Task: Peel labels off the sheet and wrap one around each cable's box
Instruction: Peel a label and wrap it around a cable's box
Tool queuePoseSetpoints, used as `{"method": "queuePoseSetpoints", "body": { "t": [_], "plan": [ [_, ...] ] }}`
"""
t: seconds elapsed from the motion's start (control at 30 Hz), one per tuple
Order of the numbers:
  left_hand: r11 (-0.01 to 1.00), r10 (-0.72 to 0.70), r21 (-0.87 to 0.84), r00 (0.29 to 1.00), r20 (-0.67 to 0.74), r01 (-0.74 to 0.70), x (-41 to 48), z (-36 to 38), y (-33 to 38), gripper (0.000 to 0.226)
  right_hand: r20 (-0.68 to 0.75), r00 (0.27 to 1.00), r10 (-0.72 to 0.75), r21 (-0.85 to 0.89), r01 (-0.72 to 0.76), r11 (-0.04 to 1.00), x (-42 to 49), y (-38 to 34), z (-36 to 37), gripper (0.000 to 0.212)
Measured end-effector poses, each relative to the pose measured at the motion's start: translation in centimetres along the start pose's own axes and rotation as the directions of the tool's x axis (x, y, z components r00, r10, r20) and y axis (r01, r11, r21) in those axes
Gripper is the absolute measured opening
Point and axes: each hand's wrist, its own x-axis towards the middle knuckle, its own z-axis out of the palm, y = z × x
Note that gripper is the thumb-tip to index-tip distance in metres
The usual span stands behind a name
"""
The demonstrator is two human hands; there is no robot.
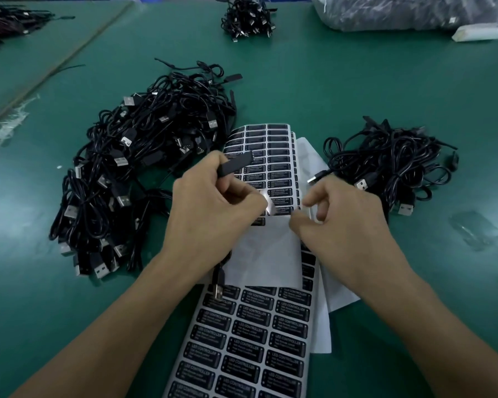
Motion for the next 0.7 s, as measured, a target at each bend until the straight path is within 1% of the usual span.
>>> {"method": "queuePoseSetpoints", "body": {
  "t": [0.03,0.1,0.17,0.2,0.3,0.4,0.53,0.57,0.6,0.67,0.7],
  "plan": [
    [1.0,-0.001,-0.017,1.0,0.0,0.001,0.0,0.0,0.0,0.031,-0.048,0.997,-0.054,-0.02,0.053,0.998,-0.2,-0.2,0.1,0.018],
    [0.999,-0.001,-0.038,1.0,-0.004,0.001,0.0,0.1,-0.1,0.035,-0.123,0.971,-0.207,-0.036,0.204,0.978,-0.4,-0.6,0.3,0.023],
    [0.999,-0.007,-0.048,1.0,-0.006,0.007,0.0,0.1,-0.2,0.039,-0.126,0.935,-0.333,-0.088,0.324,0.942,-0.6,-1.2,0.5,0.024],
    [0.999,-0.012,-0.046,1.0,-0.01,0.011,0.0,0.1,-0.2,0.039,-0.118,0.926,-0.358,-0.107,0.347,0.932,-0.7,-1.3,0.8,0.022],
    [0.999,-0.024,-0.04,1.0,-0.007,0.024,0.0,0.1,-0.2,0.042,-0.135,0.917,-0.376,-0.133,0.36,0.924,-0.8,-1.5,1.4,0.017],
    [0.999,-0.023,-0.022,1.0,-0.004,0.023,0.1,0.1,-0.2,0.042,-0.166,0.918,-0.359,-0.162,0.334,0.929,-0.6,-1.4,1.7,0.012],
    [1.0,-0.02,-0.008,1.0,-0.006,0.02,0.2,0.1,0.1,0.039,-0.154,0.928,-0.341,-0.162,0.316,0.935,-0.4,-1.2,1.8,0.004],
    [1.0,-0.019,-0.018,1.0,-0.014,0.019,0.2,0.1,0.1,0.038,-0.147,0.93,-0.338,-0.138,0.319,0.938,-0.4,-1.2,1.7,0.005],
    [0.999,-0.021,-0.034,1.0,-0.022,0.021,0.2,0.1,0.2,0.036,-0.142,0.939,-0.312,-0.071,0.305,0.95,-0.3,-1.1,1.6,0.008],
    [0.998,-0.023,-0.054,0.999,-0.026,0.022,0.1,0.0,0.2,0.032,-0.112,0.976,-0.186,0.201,0.206,0.958,0.0,-1.0,1.4,0.016],
    [0.998,-0.023,-0.053,1.0,-0.02,0.022,0.1,0.0,0.2,0.031,-0.083,0.989,-0.12,0.342,0.141,0.929,0.2,-1.0,1.3,0.018]
  ]
}}
